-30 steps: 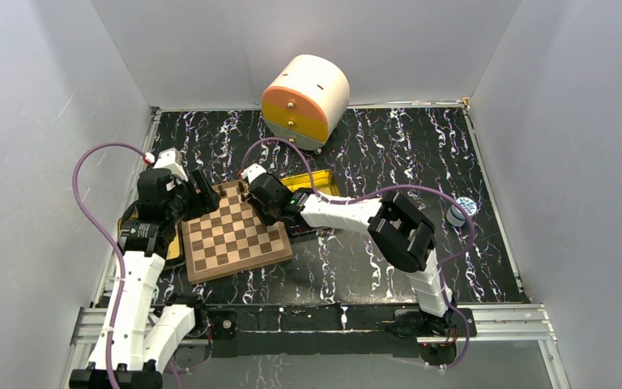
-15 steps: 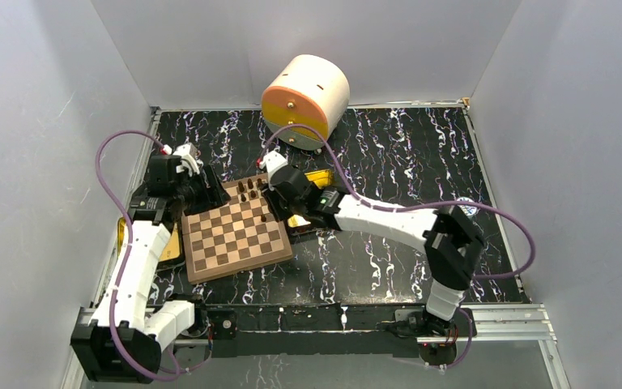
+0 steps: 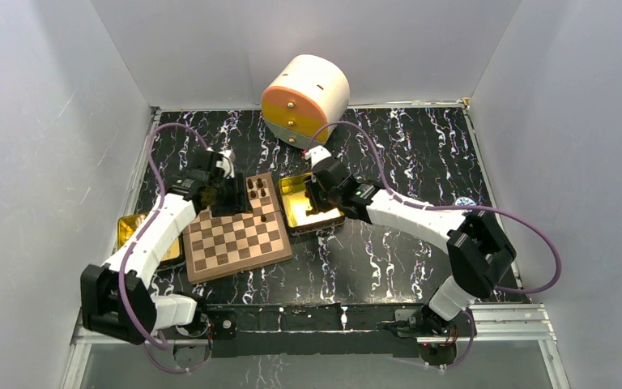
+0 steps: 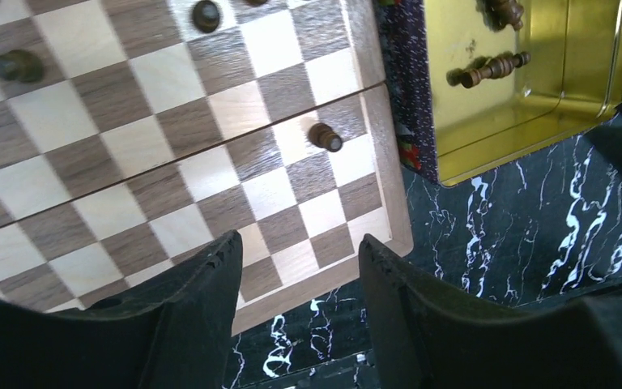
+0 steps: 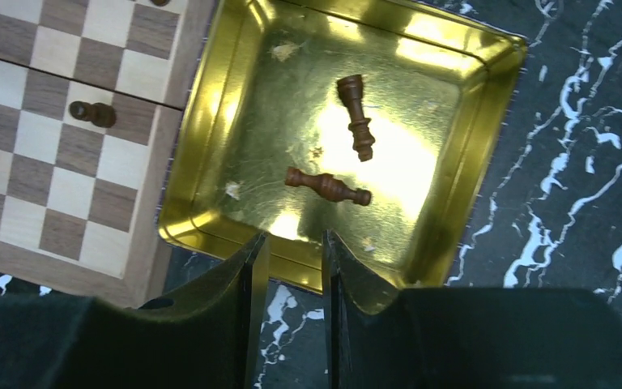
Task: Set up the chess pieces on the board
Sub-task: Pick up the chess piece from the chessboard.
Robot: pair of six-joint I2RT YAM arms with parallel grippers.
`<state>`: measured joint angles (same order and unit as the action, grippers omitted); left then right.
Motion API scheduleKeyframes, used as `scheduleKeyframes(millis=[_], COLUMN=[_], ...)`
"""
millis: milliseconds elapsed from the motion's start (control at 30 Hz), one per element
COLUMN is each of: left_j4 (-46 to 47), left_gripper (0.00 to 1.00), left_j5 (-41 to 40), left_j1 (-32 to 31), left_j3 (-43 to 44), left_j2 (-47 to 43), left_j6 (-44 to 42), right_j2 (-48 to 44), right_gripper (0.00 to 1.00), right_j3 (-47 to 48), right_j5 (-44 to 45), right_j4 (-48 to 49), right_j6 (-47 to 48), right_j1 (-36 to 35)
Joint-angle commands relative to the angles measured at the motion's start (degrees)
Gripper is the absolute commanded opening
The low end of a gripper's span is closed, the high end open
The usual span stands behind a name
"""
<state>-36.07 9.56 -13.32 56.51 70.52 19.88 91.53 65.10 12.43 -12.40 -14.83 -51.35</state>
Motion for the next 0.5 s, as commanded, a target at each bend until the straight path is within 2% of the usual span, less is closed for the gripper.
scheduleKeyframes(millis=[0, 100, 467], left_j4=[2.78, 4.86, 9.22], left_gripper=[0.48, 0.4, 0.38], left_j5=[-4.8, -5.99, -8.77], left_j1=[-4.49, -6.25, -10.56], left_j3=[2.88, 3.2, 2.48], left_j2=[3.41, 5.61, 12.8], left_j6=[2.72, 4.18, 5.78], right_j2=[-4.84, -6.08, -7.56], right_gripper=[0.38, 0.38, 0.38], right_j3=[-1.91, -3.32, -5.59], right_j5=[-1.85, -2.14, -3.2], right_j4=[1.73, 2.52, 4.27], right_j6=[0.02, -0.26, -0.95], right_j1=[2.66, 3.78, 4.39])
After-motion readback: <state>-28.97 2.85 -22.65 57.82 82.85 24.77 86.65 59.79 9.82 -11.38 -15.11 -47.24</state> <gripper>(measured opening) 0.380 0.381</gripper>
